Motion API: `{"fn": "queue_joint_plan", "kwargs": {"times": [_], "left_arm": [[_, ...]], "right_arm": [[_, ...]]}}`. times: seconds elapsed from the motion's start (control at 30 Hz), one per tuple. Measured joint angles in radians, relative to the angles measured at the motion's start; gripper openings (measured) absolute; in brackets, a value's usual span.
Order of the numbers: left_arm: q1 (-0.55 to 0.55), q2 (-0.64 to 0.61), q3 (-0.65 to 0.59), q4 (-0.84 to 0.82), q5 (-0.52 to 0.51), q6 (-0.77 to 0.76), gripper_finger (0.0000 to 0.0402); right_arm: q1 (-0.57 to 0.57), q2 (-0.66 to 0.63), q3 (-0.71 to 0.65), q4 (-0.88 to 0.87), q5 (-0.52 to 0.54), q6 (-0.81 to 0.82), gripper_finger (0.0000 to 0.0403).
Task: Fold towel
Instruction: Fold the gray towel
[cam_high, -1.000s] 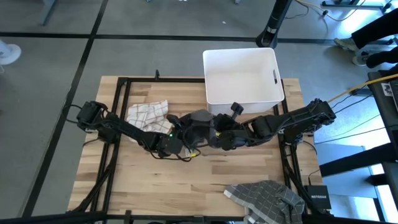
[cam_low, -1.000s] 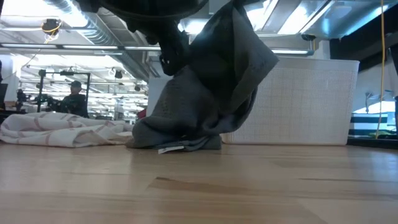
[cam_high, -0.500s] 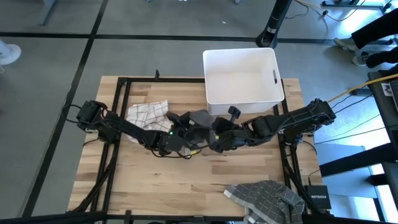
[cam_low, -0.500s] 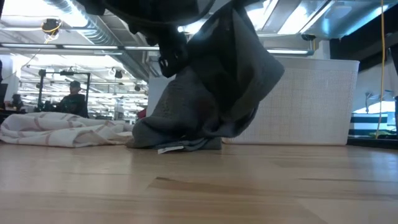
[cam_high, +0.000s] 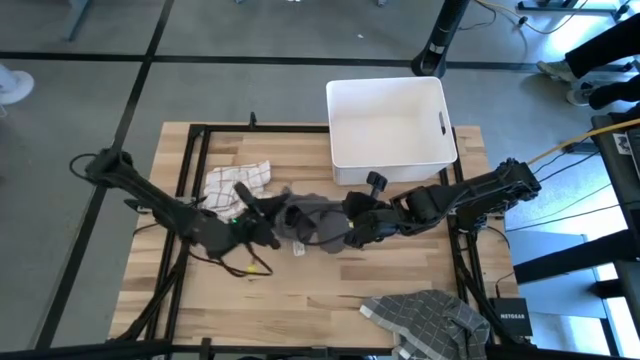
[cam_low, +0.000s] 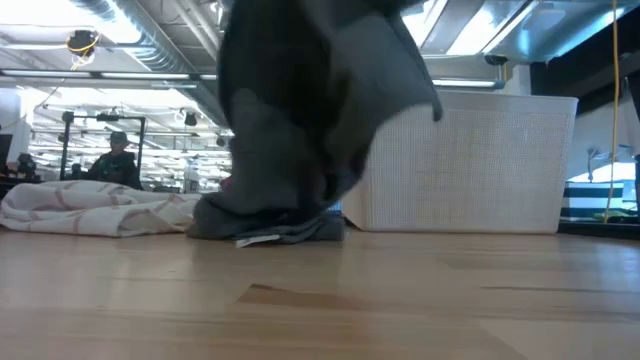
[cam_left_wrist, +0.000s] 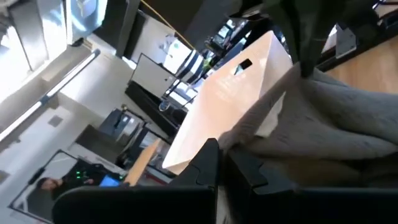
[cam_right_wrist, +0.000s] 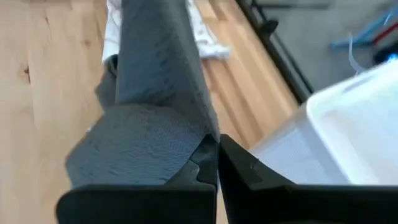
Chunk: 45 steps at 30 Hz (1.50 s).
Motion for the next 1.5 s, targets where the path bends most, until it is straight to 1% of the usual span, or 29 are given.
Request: {"fn": "queue_joint_plan", "kwargs": {"times": [0.13, 0.23, 0.27, 0.4, 0.47, 0.53, 0.63, 0.73, 0.8, 0.9, 0.97, 1.07, 1.13, 1.23, 1.33, 1.4, 1.5], "left_arm": [[-0.027, -0.113, 0.009, -0.121, 0.004, -0.039, 0.0002], [-0.030, -0.170, 0.055, -0.283, 0.046, -0.151, 0.0001], [-0.029, -0.185, 0.075, -0.340, 0.079, -0.207, 0.0001], [-0.012, -0.220, 0.139, -0.565, 0.262, -0.440, 0.0001], [0.001, -0.228, 0.170, -0.669, 0.339, -0.548, 0.0001], [0.009, -0.231, 0.204, -0.774, 0.405, -0.647, 0.0000], [0.010, -0.229, 0.276, -0.931, 0.485, -0.761, 0.0000], [0.007, -0.230, 0.362, -1.063, 0.516, -0.821, 0.0000], [0.005, -0.227, 0.426, -1.072, 0.539, -0.862, 0.0000], [0.012, -0.229, 0.490, -1.152, 0.575, -0.928, 0.0000], [0.012, -0.230, 0.500, -1.186, 0.581, -0.974, 0.0000], [0.010, -0.227, 0.490, -1.238, 0.588, -1.019, 0.0000], [0.012, -0.222, 0.468, -1.262, 0.585, -1.031, 0.0000], [0.018, -0.199, 0.440, -1.267, 0.581, -1.043, 0.0000], [0.032, -0.177, 0.422, -1.259, 0.580, -1.046, 0.0000], [0.046, -0.160, 0.415, -1.256, 0.568, -1.042, 0.0000], [0.079, -0.130, 0.414, -1.243, 0.524, -1.016, 0.0000]], "right_arm": [[0.000, -0.024, 0.001, 0.117, 0.069, -0.118, 0.0007], [0.000, -0.063, -0.001, 0.224, 0.103, -0.244, 0.0007], [0.000, -0.079, -0.001, 0.264, 0.106, -0.290, 0.0007], [0.000, -0.136, -0.003, 0.387, 0.099, -0.425, 0.0007], [0.000, -0.160, -0.002, 0.393, 0.075, -0.457, 0.0007], [0.000, -0.175, 0.014, 0.360, 0.029, -0.462, 0.0007], [0.000, -0.186, 0.040, 0.318, -0.033, -0.441, 0.0007], [0.000, -0.198, 0.061, 0.230, -0.057, -0.407, 0.0006], [-0.002, -0.200, 0.075, 0.217, -0.070, -0.373, 0.0003], [-0.002, -0.193, 0.061, 0.120, -0.072, -0.311, 0.0003], [-0.002, -0.190, 0.044, 0.083, -0.069, -0.271, 0.0004], [-0.002, -0.196, 0.009, 0.082, -0.072, -0.226, 0.0004], [-0.002, -0.194, -0.028, 0.082, -0.111, -0.183, 0.0004], [-0.002, -0.192, -0.106, 0.124, -0.161, -0.085, 0.0008], [-0.001, -0.192, -0.208, 0.222, -0.225, -0.039, 0.0024], [-0.001, -0.187, -0.290, 0.330, -0.264, -0.013, 0.0044], [0.000, -0.164, -0.411, 0.532, -0.331, -0.001, 0.0082]]}}
